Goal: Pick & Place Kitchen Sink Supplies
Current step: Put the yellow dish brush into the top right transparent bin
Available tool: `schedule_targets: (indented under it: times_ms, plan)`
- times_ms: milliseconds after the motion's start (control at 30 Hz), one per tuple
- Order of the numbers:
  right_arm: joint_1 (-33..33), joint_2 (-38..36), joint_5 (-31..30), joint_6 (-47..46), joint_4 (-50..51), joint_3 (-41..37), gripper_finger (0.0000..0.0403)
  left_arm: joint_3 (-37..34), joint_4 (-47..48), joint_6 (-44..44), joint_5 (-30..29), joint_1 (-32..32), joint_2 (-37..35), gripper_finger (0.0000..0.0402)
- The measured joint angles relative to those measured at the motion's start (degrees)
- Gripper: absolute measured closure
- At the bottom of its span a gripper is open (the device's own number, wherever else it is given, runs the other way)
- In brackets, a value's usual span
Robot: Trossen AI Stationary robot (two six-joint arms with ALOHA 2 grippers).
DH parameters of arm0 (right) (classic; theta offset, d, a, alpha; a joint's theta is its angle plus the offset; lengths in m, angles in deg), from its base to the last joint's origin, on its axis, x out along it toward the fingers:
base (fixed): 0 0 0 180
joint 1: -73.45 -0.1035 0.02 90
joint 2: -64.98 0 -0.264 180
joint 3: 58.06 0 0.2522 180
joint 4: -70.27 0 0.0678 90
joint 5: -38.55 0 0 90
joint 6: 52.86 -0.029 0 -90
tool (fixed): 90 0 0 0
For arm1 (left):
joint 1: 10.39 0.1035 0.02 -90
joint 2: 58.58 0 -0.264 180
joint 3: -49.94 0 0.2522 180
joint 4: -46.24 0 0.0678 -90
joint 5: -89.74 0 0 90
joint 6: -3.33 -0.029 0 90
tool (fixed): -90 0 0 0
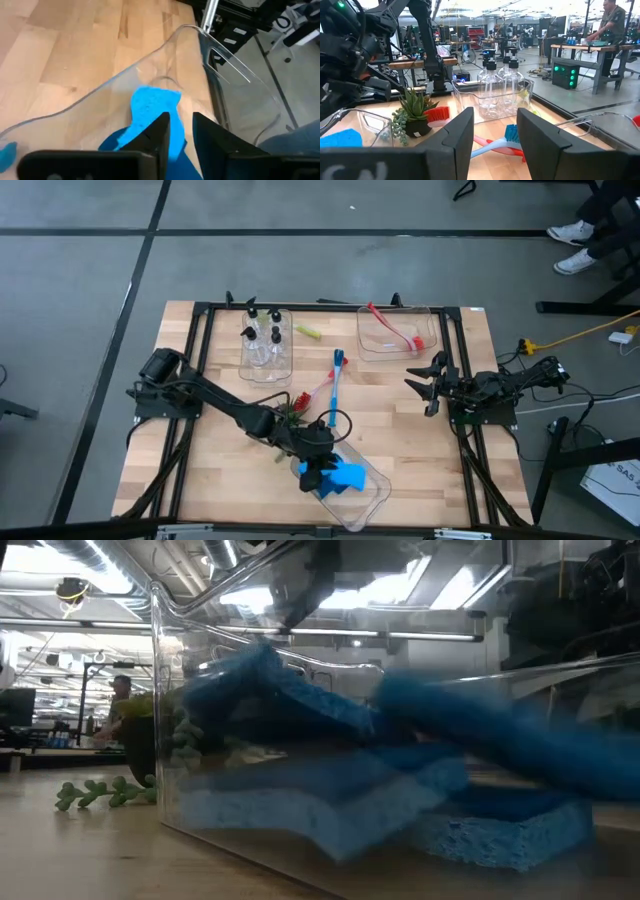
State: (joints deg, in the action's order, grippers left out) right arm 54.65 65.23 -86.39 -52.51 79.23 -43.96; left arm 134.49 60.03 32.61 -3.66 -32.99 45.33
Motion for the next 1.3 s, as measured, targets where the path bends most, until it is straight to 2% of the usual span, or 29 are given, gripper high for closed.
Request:
schedule_targets:
  times_ms: [300, 567, 833, 967, 1300]
  plan:
    - [0.0, -0.02, 0.02, -0.12, 0.02, 0.0, 0.0254, -0.02, -0.24, -1.46, 3.05, 0.68, -2.4, 0.0291]
    - [0.02, 0.0, 0.02, -0.01, 0.0, 0.0, 0.0253, 0.0, 0.47, -11.35, -2.9, 0.08, -12.32, 0.0302]
    - [0.01, -0.02, 0.0, -0.14, 0.0, 0.0, 0.0254, -0.57, 11.0, -17.29, -0.65, 7.11, -22.43, 0.0307]
    - [0.0, 0.0, 0.0, -0.13, 0.0, 0.0, 0.0254, -4.86, 9.4, -19.94, 1.33, 10.7, -28.09, 0.032]
    - [0.02, 0.0, 0.0, -0.04, -0.02, 0.0, 0.0254, -21.9, 2.84, -21.79, -0.47, 19.18, -44.25, 0.0382]
